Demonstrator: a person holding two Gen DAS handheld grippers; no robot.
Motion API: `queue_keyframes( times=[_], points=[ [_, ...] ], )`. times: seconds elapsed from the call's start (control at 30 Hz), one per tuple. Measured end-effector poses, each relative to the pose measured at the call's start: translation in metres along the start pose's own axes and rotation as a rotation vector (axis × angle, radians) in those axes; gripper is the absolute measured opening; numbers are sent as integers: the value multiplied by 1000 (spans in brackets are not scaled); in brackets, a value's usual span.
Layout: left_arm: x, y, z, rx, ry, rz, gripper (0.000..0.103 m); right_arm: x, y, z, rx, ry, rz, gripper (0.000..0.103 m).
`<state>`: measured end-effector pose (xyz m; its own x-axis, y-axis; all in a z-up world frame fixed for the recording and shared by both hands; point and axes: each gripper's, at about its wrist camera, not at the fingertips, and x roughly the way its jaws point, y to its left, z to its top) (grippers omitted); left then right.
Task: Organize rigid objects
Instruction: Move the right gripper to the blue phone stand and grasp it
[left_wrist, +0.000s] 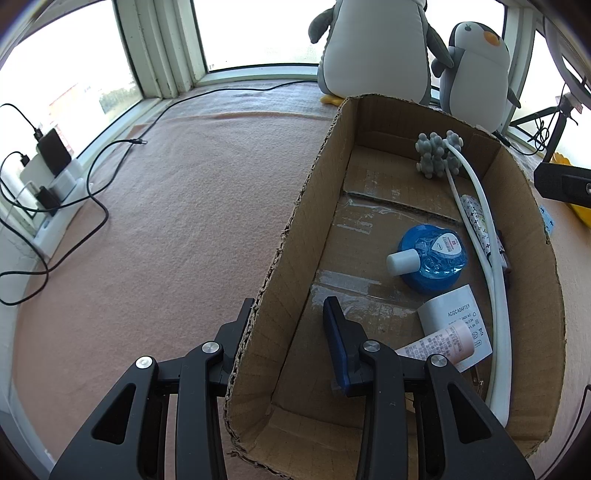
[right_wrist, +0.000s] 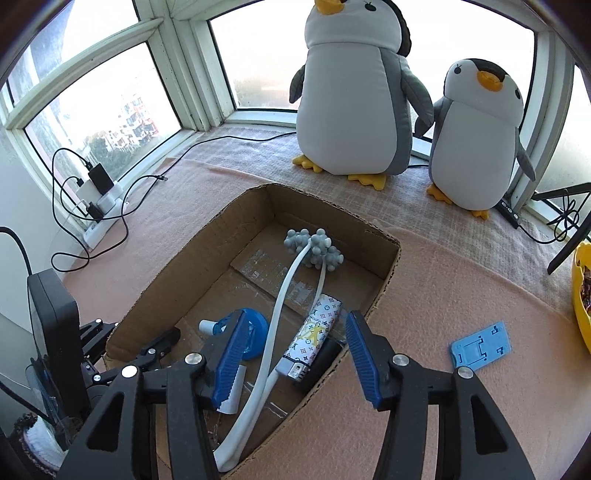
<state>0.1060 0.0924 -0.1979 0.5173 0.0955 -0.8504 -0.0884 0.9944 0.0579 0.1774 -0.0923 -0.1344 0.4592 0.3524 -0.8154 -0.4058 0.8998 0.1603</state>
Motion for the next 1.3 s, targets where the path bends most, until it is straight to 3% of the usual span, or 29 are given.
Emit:
queue_keyframes(
  times=[0.23, 0.6, 1.0, 1.3],
  points=[
    [0, 1, 0, 0, 1, 1, 35, -16, -56, -11, 108, -2, -51, 50],
    [0, 1, 0, 0, 1, 2, 35, -1, -144, -26, 348, 92, -139, 50],
    [0, 1, 0, -3, 2, -1, 35, 26, -181, -30, 578, 161, -131, 50],
    [1, 1, 0, -6, 3, -4, 35, 42, -190, -26, 667, 187, -142, 50]
  ],
)
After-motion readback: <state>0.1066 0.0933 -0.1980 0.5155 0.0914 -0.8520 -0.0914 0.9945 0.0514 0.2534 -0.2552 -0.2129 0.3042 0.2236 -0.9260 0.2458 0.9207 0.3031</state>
